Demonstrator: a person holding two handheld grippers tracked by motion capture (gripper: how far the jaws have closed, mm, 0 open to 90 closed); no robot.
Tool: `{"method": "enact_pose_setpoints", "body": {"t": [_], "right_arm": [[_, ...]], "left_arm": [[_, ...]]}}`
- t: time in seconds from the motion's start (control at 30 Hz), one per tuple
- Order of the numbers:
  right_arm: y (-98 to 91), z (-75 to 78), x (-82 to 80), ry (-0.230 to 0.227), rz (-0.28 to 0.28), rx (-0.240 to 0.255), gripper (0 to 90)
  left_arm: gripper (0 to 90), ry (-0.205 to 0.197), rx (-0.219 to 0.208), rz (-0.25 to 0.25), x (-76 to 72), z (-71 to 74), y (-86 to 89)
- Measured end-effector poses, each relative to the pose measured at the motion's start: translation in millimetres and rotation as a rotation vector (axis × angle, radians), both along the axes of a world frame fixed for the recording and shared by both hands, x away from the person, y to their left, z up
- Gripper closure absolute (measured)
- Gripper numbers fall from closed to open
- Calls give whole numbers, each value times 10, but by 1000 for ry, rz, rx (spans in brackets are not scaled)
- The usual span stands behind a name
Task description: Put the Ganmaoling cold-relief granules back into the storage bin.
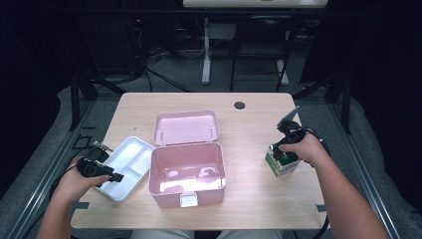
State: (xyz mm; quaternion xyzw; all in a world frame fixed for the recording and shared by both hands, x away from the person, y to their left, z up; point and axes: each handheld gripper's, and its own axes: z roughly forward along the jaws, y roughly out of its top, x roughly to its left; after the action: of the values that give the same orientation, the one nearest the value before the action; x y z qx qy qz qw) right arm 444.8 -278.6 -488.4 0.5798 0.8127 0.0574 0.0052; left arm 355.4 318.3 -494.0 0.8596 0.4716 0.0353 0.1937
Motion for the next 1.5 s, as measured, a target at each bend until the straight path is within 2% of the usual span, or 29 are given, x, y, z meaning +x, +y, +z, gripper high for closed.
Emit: {"method": "enact_pose_setpoints", "body": {"t": [0.13, 0.33, 0.6, 0.7, 1.03, 1.33, 1.5], "right_arm": [[-14, 16, -3, 9, 2, -7, 161], [-17, 85, -16, -2, -2, 1, 164], [8, 226, -38, -6, 26, -12, 169], [14, 285, -47, -24, 38, -18, 172], [65, 460, -99, -41, 83, -28, 177], [212, 557, -154, -44, 167, -9, 175], [323, 633, -205, -72, 260, -9, 173]], "left_arm": [[446, -5, -10, 1, -8, 18, -15], [446, -4, -5, -4, -5, 11, -20], [446, -8, -11, 0, -9, 19, -6], [446, -7, -7, -10, -9, 27, 2], [446, -11, -15, -6, -11, 26, 2], [446, -15, -19, -1, -16, 28, 8], [446, -13, -20, -2, -16, 30, 22]]}}
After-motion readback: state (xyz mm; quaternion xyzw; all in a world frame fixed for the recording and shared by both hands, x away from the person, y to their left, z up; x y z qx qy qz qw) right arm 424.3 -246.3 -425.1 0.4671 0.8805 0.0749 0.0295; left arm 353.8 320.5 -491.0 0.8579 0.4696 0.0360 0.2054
